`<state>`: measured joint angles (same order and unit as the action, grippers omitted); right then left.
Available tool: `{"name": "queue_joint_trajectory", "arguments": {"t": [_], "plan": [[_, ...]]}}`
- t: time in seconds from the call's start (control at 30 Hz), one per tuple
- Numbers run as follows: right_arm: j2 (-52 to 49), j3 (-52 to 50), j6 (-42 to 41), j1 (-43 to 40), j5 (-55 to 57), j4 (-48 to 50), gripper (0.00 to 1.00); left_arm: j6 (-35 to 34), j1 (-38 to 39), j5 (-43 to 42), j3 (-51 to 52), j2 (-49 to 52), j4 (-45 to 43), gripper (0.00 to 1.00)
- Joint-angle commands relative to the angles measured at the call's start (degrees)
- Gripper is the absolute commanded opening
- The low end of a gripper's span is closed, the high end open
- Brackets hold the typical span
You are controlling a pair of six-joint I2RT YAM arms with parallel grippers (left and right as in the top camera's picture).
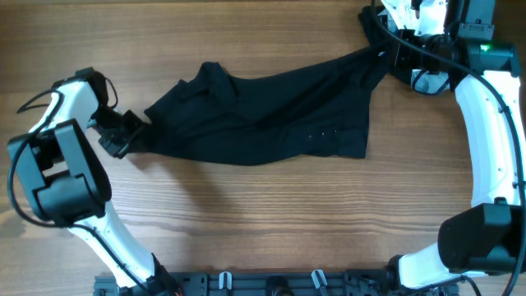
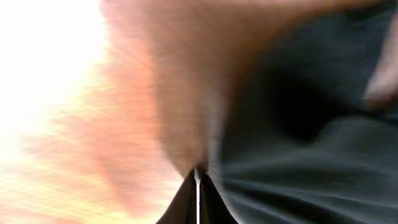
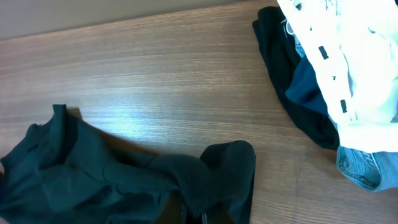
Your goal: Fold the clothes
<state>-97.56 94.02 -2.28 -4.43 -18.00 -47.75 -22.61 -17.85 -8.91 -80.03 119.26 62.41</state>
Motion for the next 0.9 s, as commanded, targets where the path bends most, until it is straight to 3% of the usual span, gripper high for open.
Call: {"name": "queue_joint_trajectory", "arguments": {"t": [0.0, 0.07, 0.17, 0.3, 0.4, 0.6, 0.87], "plan": [[-0.61, 0.74, 0.79, 0.11, -0.90, 0.31, 0.04, 4.35, 1.99, 7.23, 1.70, -10.82, -0.09, 0.05], [-0.63, 0.74, 0.63, 0.11, -0.92, 0.35, 0.04, 5.75, 5.49, 6.88, 1.70, -17.62, -1.95, 0.11], [-0.68, 0.74, 0.63, 0.11, -0.94, 0.39, 0.04, 9.11, 12.98, 6.58, 1.70, -24.65, -9.57, 0.33], [-0.72, 0.74, 0.63, 0.11, -0.94, 0.13, 0.04, 11.30, 20.81, 6.62, 1.70, -21.49, -20.79, 0.53], [-0.72, 0.74, 0.66, 0.11, -0.94, -0.04, 0.04, 13.64, 22.14, 7.06, 1.70, -16.04, -27.69, 0.65], [-0.72, 0.74, 0.63, 0.13, -0.94, -0.13, 0.04, 17.64, 22.14, 4.15, 1.70, -6.91, -42.03, 0.73], [-0.72, 0.74, 0.66, 0.11, -0.92, -0.94, 0.04, 18.53, 22.80, -7.43, 1.64, 1.49, -54.55, 0.71]]}}
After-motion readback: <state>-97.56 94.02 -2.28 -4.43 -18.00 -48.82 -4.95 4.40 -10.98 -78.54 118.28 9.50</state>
